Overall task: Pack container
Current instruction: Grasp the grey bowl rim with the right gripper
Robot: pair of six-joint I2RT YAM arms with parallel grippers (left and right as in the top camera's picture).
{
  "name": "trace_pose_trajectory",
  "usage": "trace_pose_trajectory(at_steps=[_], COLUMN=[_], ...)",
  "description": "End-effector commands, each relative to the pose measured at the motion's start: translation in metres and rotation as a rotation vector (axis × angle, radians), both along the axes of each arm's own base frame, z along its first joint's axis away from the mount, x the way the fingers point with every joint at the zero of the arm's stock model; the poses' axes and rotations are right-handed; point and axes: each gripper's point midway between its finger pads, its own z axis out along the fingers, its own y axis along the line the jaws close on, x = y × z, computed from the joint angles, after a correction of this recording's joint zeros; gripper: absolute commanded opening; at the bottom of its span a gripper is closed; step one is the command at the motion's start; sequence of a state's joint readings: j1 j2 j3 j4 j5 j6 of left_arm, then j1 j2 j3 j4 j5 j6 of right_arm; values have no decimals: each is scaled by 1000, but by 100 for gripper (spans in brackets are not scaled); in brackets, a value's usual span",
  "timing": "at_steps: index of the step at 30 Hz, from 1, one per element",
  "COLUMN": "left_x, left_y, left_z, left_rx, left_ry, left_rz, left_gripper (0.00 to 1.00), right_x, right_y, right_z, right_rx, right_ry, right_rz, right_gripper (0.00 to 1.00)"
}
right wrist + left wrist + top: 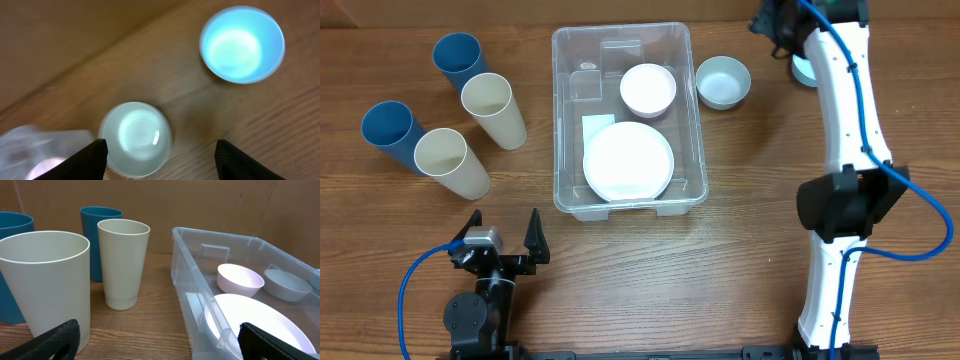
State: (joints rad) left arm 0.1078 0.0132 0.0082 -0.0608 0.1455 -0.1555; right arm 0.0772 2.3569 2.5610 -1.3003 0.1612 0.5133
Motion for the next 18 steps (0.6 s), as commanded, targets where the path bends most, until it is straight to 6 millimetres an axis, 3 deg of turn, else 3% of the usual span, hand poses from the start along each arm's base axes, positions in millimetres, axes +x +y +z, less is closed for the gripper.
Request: trace_pose_trajectory(at_steps=[1, 5, 6, 13, 14, 16, 18], left_x=[0, 0, 0, 0, 0, 0, 0], left_y=[2, 2, 2, 2, 2, 2, 2], left_z=[0, 0, 0, 0, 0, 0, 0], left_rx=[-8, -8, -8, -8, -8, -8, -8], left_ry=[-3, -3, -3, -3, -3, -3, -3], left_rz=[10, 10, 10, 10, 10, 10, 10], left_gripper=[100, 100, 100, 100, 100, 100, 100], right_x=[-3, -3, -7, -15, -16, -16, -15], right_y=[13, 18, 18, 28, 29, 32, 32], right_z=[-61, -98, -116, -159, -161, -161, -161], right_rx=[90, 103, 112, 152, 152, 151, 151], right_ry=[113, 145, 170, 204, 205, 205, 202], right_rz=[20, 37, 21, 37, 39, 44, 44], right_gripper=[71, 70, 69, 62, 56, 33, 17])
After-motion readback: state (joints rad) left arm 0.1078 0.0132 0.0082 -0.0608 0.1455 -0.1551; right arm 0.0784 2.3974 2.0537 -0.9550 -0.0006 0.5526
